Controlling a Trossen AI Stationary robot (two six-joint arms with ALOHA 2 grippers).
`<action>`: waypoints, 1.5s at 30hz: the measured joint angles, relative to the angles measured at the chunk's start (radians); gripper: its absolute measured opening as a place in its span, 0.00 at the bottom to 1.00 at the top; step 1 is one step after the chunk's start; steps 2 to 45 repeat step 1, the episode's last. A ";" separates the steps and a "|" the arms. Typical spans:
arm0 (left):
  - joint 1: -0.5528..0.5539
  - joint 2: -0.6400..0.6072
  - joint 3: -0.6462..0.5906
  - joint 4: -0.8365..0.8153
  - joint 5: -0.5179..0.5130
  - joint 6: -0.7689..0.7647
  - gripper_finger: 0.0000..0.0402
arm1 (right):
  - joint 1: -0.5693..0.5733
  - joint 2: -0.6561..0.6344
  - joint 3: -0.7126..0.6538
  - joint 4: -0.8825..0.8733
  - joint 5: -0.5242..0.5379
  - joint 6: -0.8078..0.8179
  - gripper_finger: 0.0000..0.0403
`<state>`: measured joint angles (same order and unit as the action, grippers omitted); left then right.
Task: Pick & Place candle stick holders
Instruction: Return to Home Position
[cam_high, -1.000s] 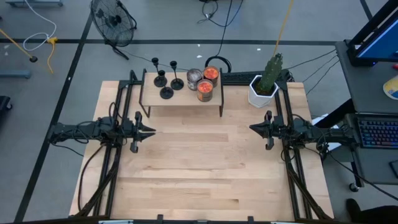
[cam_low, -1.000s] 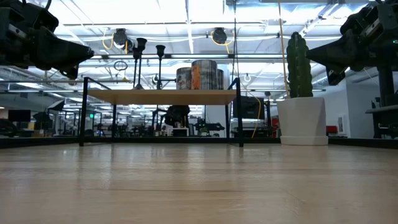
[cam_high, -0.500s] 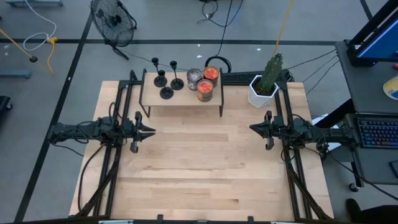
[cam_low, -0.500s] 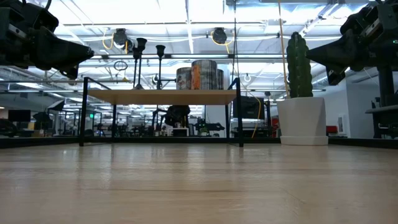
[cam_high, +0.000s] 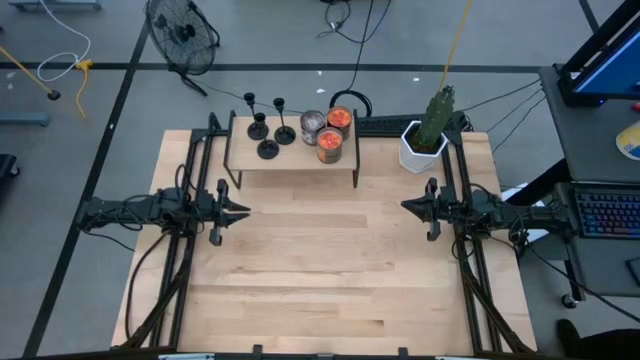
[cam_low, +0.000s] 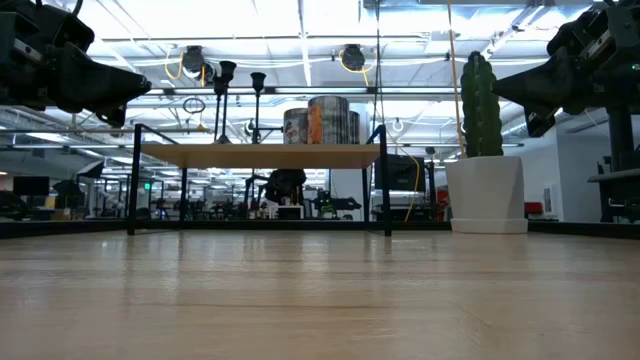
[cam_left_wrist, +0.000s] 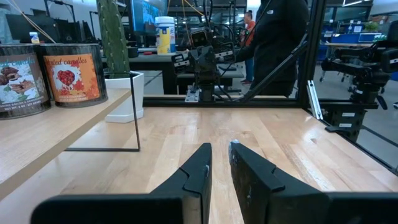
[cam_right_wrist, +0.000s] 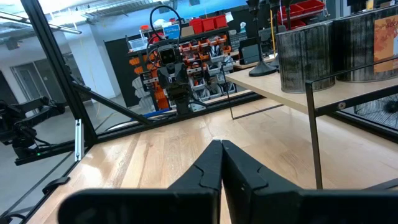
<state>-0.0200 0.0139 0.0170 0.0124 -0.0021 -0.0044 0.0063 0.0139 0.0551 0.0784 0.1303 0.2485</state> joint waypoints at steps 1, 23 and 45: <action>0.000 0.000 0.000 0.000 0.000 0.000 0.16 | 0.000 0.000 0.000 0.000 0.000 0.000 0.00; 0.000 0.000 0.000 0.000 0.000 0.000 0.16 | 0.000 0.000 0.000 0.000 0.000 0.000 0.00; 0.000 0.000 0.000 0.000 0.000 0.000 0.16 | 0.000 0.000 0.000 0.000 0.000 0.000 0.00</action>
